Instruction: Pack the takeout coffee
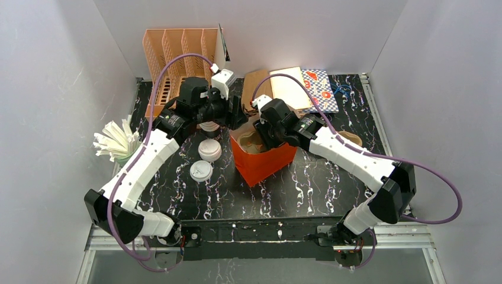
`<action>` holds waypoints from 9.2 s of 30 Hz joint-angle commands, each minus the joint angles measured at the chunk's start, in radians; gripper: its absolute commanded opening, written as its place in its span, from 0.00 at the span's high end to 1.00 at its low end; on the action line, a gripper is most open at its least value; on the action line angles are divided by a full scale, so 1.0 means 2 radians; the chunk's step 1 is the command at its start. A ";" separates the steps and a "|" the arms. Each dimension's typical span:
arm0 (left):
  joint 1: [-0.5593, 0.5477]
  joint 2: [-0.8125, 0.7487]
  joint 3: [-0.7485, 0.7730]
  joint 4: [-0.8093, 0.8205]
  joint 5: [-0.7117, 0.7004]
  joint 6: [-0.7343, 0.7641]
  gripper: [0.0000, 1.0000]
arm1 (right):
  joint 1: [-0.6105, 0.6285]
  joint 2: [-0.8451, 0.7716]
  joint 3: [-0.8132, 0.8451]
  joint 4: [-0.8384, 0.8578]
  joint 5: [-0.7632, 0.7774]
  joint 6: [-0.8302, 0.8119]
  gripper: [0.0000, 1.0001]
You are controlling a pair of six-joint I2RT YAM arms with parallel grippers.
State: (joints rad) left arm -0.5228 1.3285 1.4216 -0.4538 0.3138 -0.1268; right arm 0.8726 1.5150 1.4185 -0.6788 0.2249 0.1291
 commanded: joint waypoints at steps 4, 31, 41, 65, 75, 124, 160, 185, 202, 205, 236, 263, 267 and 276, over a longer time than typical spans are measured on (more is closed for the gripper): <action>0.001 0.009 -0.006 0.088 -0.009 -0.004 0.40 | 0.002 -0.016 0.025 0.011 -0.010 0.003 0.62; 0.002 0.082 0.078 0.024 -0.057 -0.079 0.86 | 0.002 0.003 -0.002 0.000 0.001 0.007 0.62; 0.002 0.100 0.098 0.009 -0.076 -0.078 1.00 | 0.003 0.030 -0.009 -0.018 0.008 0.005 0.67; 0.001 0.119 0.142 -0.005 -0.089 -0.066 1.00 | 0.003 0.060 -0.055 -0.017 -0.002 0.022 0.68; 0.002 0.117 0.148 -0.009 -0.074 -0.077 1.00 | 0.003 0.075 -0.061 -0.014 0.025 0.028 0.69; -0.078 -0.113 -0.102 -0.029 -0.091 -0.272 0.32 | 0.007 0.085 -0.003 -0.040 -0.007 0.084 0.67; -0.109 -0.063 -0.092 -0.086 -0.075 -0.300 0.78 | 0.006 0.083 -0.010 -0.050 0.024 0.107 0.67; -0.110 -0.080 -0.067 -0.121 -0.103 -0.271 0.95 | 0.005 0.115 -0.034 -0.066 0.035 0.135 0.68; -0.113 -0.075 -0.066 -0.112 -0.113 -0.273 0.92 | 0.008 0.123 -0.100 -0.025 0.025 0.155 0.68; -0.115 -0.075 -0.068 -0.109 -0.115 -0.275 0.92 | 0.008 0.125 -0.116 -0.009 0.033 0.158 0.68; -0.121 -0.065 -0.067 -0.099 -0.102 -0.268 0.90 | 0.008 0.011 -0.055 -0.022 0.006 0.141 0.02; -0.127 -0.053 -0.046 -0.113 -0.114 -0.255 0.90 | 0.007 0.040 -0.125 0.047 -0.098 0.086 0.99; -0.127 -0.054 -0.046 -0.115 -0.117 -0.253 0.90 | 0.008 0.060 -0.140 0.061 -0.099 0.081 0.99; -0.127 -0.056 -0.032 -0.124 -0.119 -0.249 0.91 | 0.008 0.107 -0.163 0.083 -0.099 0.085 0.99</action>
State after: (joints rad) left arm -0.7700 1.2228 1.3117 -0.6613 0.0864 -0.6460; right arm 0.8906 1.6730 1.1297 -0.5419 0.0418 0.3061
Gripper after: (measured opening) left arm 0.094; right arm 0.031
